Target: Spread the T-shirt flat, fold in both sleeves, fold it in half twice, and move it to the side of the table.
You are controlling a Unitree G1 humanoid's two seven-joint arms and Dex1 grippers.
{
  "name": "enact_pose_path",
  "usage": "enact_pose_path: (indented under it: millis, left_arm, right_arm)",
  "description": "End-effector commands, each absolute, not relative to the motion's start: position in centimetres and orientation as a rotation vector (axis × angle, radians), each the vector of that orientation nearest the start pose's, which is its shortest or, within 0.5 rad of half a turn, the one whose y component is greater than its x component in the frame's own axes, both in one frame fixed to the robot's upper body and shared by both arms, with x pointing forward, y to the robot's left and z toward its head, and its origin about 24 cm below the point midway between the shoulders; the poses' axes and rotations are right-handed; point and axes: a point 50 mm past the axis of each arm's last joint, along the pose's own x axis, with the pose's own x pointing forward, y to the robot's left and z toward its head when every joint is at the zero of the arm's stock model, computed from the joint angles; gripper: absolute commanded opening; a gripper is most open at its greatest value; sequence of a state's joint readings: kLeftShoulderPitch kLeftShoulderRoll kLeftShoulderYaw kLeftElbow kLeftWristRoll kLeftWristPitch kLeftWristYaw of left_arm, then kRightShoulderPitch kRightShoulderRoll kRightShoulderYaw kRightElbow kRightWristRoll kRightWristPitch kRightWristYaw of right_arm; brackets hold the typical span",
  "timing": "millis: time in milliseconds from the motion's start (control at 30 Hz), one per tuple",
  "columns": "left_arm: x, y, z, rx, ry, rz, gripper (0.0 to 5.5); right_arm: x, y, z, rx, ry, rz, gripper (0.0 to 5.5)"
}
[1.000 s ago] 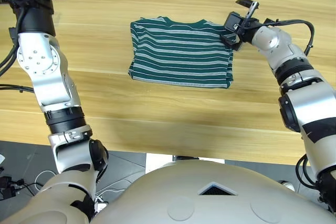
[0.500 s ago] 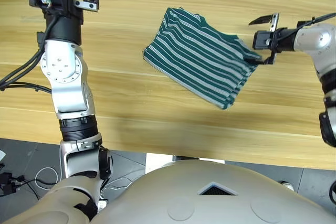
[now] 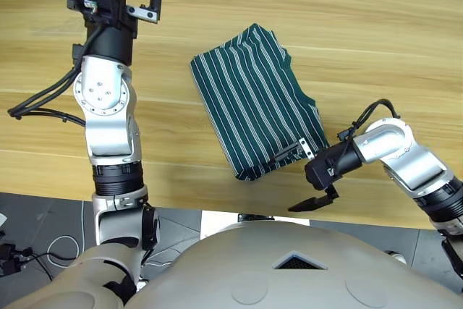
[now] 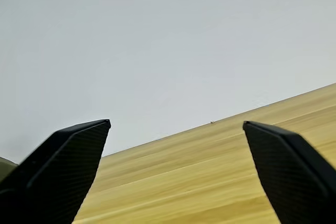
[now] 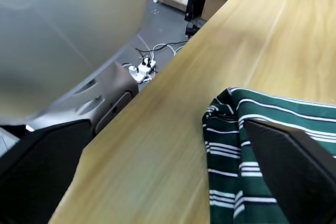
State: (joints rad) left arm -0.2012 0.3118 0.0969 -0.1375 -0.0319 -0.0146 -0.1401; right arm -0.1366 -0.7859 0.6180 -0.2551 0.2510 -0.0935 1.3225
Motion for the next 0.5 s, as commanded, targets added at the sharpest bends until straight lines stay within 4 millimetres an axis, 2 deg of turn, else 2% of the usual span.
enact_pose_path:
  millis: [33,100,167,267,333,400,500]
  left_arm:
    - [27.4,18.6,12.8,0.338,-0.29,-0.169,4.68]
    - [25.1,18.2,11.1,0.465,-0.234,-0.303,4.68]
    - [21.8,18.0,9.6,0.621,-0.181,-0.459,4.68]
    - [16.8,17.6,8.1,0.931,-0.157,-0.673,4.68]
    - [14.6,17.3,7.4,1.043,-0.155,-0.776,4.68]
    - [13.0,17.1,6.7,1.092,-0.15,-0.845,4.68]
    - [11.7,17.1,5.4,1.178,-0.156,-0.925,4.68]
  right_arm:
    - [18.6,-12.5,6.6,-0.447,0.15,1.845,5.4]
    - [21.6,-14.5,8.2,-0.402,0.047,1.623,5.4]
    - [23.3,-17.1,9.6,-0.398,-0.046,1.448,5.4]
    - [24.5,-20.6,10.8,-0.601,-0.187,1.3,5.4]
    - [25.0,-22.2,11.2,-0.715,-0.248,1.237,5.4]
    - [25.6,-24.3,10.6,-0.955,-0.225,1.222,5.4]
    - [25.5,-25.9,9.1,-1.194,-0.176,1.3,5.4]
